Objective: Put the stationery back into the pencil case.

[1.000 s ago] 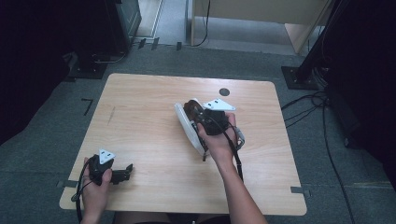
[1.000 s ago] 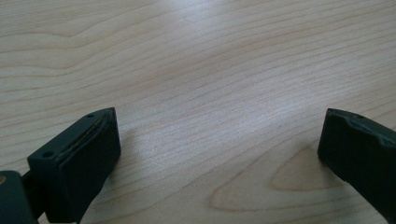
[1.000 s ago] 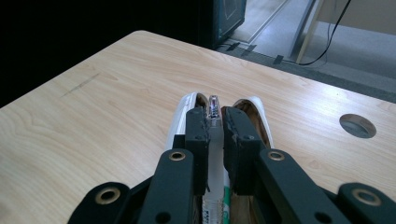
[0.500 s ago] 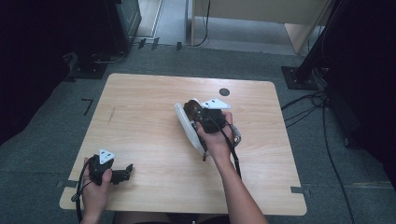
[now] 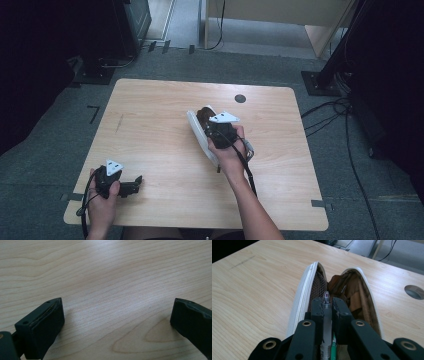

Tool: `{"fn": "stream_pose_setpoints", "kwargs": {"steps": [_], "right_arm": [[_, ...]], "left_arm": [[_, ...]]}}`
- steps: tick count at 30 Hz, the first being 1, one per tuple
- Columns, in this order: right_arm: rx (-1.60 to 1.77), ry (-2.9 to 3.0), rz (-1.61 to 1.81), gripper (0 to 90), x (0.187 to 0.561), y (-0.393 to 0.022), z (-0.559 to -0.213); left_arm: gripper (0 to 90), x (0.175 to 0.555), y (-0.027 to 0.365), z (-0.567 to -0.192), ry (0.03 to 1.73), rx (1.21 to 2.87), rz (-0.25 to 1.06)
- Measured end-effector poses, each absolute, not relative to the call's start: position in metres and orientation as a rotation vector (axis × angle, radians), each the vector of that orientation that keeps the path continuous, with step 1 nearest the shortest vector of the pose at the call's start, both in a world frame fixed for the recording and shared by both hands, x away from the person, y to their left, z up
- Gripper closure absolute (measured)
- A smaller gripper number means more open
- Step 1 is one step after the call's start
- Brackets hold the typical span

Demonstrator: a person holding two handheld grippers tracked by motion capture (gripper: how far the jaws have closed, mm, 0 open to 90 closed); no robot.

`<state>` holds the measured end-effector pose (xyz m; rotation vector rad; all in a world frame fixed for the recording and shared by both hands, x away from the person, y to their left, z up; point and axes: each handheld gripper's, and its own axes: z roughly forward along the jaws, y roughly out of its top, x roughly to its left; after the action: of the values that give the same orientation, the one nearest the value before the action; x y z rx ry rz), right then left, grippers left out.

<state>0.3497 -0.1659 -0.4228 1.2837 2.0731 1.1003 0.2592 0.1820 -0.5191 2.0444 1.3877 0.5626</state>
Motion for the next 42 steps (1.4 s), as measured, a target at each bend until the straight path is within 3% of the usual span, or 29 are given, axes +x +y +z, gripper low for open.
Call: {"fn": "stream_pose_setpoints", "kwargs": {"steps": [32,38,42], "right_arm": [[1.428,2.206,0.884,80.1,0.39,-0.148,-0.435],[1.441,2.211,0.842,74.2,0.397,-0.148,-0.438],[1.416,2.197,0.857,74.8,0.394,-0.149,-0.435]], "left_arm": [[0.0,0.259,0.182,-0.519,1.389,2.043,0.562],[0.0,0.259,0.182,-0.519,1.389,2.043,0.562],[0.0,0.259,0.182,-0.519,1.389,2.043,0.561]]}}
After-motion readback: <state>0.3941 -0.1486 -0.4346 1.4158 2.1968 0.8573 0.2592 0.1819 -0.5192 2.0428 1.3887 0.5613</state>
